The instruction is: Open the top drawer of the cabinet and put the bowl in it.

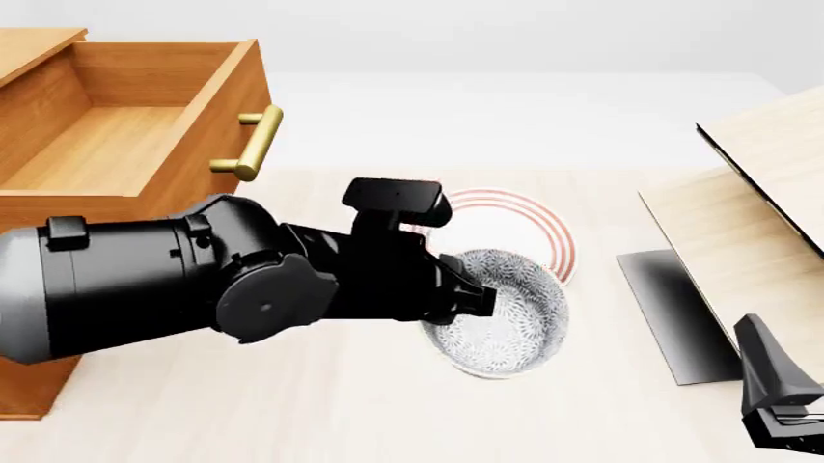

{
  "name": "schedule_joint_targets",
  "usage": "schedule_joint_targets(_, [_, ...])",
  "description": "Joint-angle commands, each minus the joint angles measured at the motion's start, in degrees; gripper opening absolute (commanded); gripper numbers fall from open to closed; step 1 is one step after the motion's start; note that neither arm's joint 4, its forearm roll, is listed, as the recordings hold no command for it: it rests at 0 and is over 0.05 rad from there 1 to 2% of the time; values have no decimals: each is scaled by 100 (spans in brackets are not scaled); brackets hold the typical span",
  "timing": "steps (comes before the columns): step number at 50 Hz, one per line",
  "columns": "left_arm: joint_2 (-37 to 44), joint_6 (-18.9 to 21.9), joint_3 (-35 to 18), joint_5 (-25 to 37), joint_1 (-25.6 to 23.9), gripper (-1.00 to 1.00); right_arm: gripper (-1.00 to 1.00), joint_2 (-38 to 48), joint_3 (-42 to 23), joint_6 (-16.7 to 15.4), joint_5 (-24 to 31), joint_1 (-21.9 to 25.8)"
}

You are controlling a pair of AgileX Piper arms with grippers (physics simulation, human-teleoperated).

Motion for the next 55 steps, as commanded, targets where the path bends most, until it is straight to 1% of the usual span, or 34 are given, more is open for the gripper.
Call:
schedule_joint_targets(1, [-140, 142, -529, 633, 320, -100, 100, -10, 4, 0, 4, -1])
schedule_joint_targets(2, [-140, 142, -531, 635, 320, -100, 100, -10, 4, 0, 4, -1])
schedule_joint_targets(3, [-145, 198, -666, 772, 387, -100, 100, -11, 4, 0, 5, -1])
schedule_joint_targets(6, [-149, 283, -850, 931, 482, -100, 100, -10, 4, 0, 4, 0])
schedule_joint_targets(12, [-116, 339, -1150, 1198, 616, -100, 100, -11, 5, 0, 3, 0])
schedule_joint_targets(18, [-111, 298, -1332, 1351, 703, -100, 100, -8, 5, 0, 0, 0])
schedule_joint_targets(21, [-125, 369, -1472, 1520, 818, -100, 100, -8, 5, 0, 1, 0])
schedule_joint_targets(29, [-119, 379, -1685, 1725, 947, -100, 100, -15, 4, 1, 7, -1])
schedule_joint_targets(30, [-129, 344, -1791, 1814, 979, -100, 100, -16, 4, -1, 9, -1])
schedule_joint_targets(36, [-157, 338, -1981, 2015, 1142, -100, 100, -15, 4, 2, 9, -1])
schedule_joint_targets(39, [-132, 295, -2091, 2096, 1139, -100, 100, -16, 4, 0, 9, -1])
schedule_joint_targets(45, [-150, 397, -2406, 2402, 1333, -100, 100, -16, 4, 0, 9, -1])
schedule_joint_targets(46, [-151, 471, -2463, 2473, 1408, -100, 100, -17, 4, 3, 9, -1])
schedule_joint_targets(55, [-89, 577, -2952, 2881, 1601, -100, 100, -17, 4, 0, 9, -2])
